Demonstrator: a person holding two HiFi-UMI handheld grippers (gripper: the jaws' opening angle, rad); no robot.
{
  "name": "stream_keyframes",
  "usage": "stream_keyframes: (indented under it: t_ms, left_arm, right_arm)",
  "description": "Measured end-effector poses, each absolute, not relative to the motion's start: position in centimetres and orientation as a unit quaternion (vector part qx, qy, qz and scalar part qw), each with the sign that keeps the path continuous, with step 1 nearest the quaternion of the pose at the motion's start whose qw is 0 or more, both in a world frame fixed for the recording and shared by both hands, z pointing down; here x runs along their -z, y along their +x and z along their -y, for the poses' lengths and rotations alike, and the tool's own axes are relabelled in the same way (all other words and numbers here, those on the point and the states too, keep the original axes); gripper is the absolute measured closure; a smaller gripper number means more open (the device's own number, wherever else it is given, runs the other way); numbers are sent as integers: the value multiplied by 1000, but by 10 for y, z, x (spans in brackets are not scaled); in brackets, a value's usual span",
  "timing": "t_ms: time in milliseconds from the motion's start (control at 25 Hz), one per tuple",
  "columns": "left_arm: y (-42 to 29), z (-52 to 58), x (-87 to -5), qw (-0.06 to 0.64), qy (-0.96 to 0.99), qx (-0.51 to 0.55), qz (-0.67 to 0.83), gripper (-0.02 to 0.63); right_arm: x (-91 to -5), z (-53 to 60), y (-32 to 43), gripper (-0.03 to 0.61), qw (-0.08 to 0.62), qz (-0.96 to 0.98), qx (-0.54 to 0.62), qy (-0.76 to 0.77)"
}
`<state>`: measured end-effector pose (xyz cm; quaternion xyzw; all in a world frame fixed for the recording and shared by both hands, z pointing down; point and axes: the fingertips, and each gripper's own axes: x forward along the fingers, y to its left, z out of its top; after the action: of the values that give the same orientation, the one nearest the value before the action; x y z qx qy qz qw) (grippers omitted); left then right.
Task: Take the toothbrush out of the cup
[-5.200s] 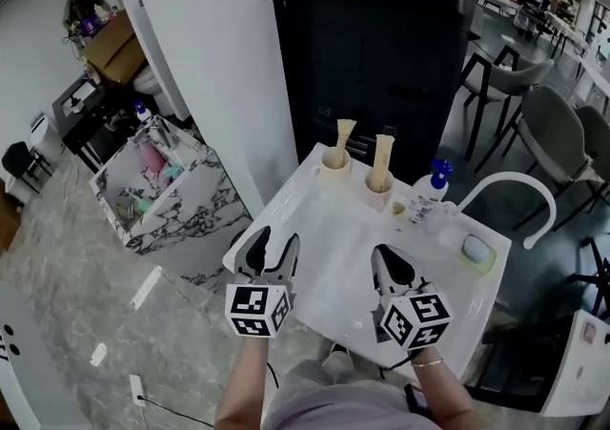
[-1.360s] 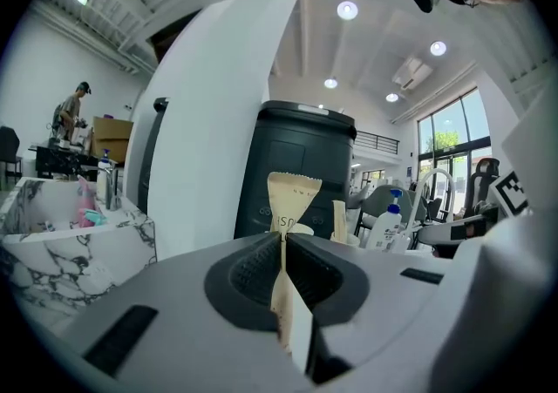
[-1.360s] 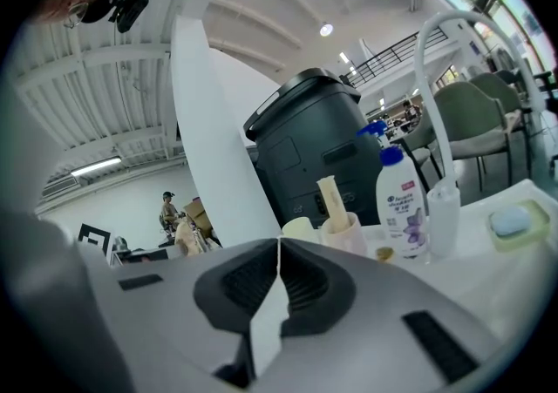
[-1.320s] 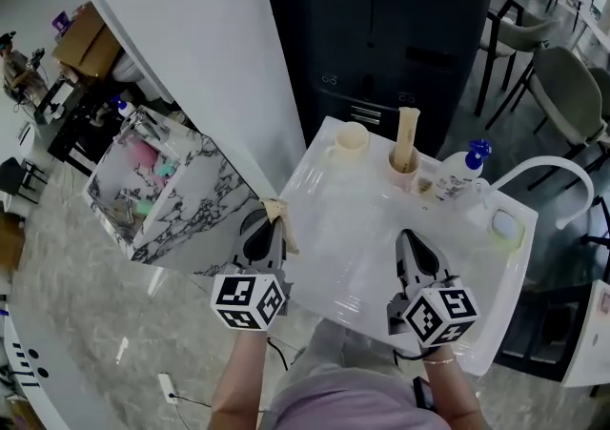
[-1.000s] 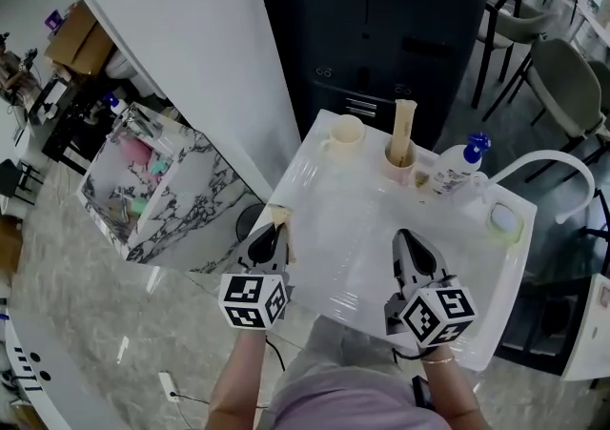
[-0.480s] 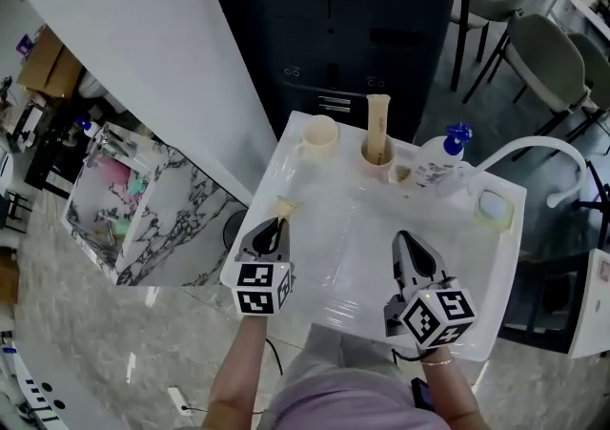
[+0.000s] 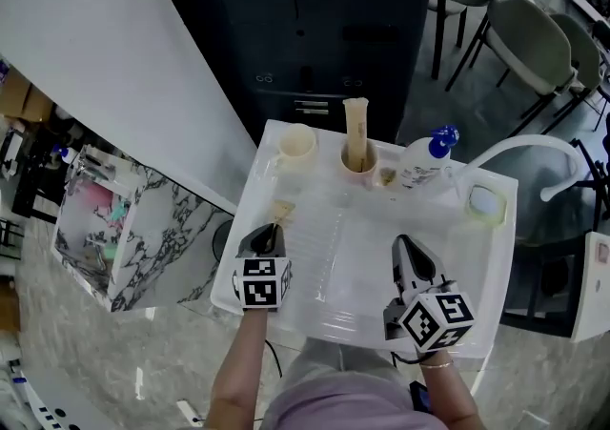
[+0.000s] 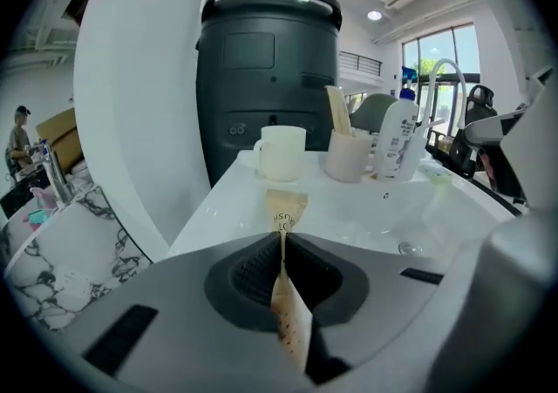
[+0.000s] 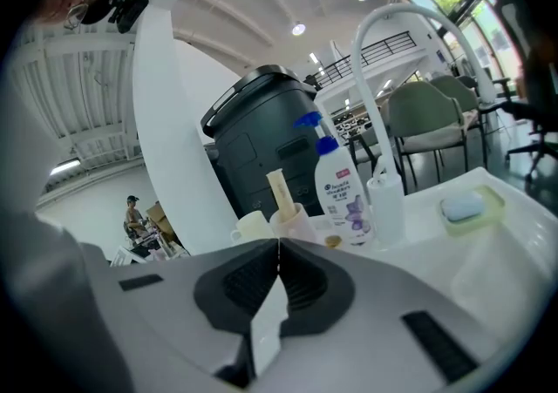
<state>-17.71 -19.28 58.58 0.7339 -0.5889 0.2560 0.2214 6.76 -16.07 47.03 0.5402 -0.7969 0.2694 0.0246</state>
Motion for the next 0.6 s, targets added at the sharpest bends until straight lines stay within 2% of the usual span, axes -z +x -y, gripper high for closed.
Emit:
stream_keyframes:
  t_ms: [600]
  left_arm:
    - [-166,209,-618,226,722,-355,550,588]
  right_arm:
    - [-475,174,77,574,25,782,-274,560]
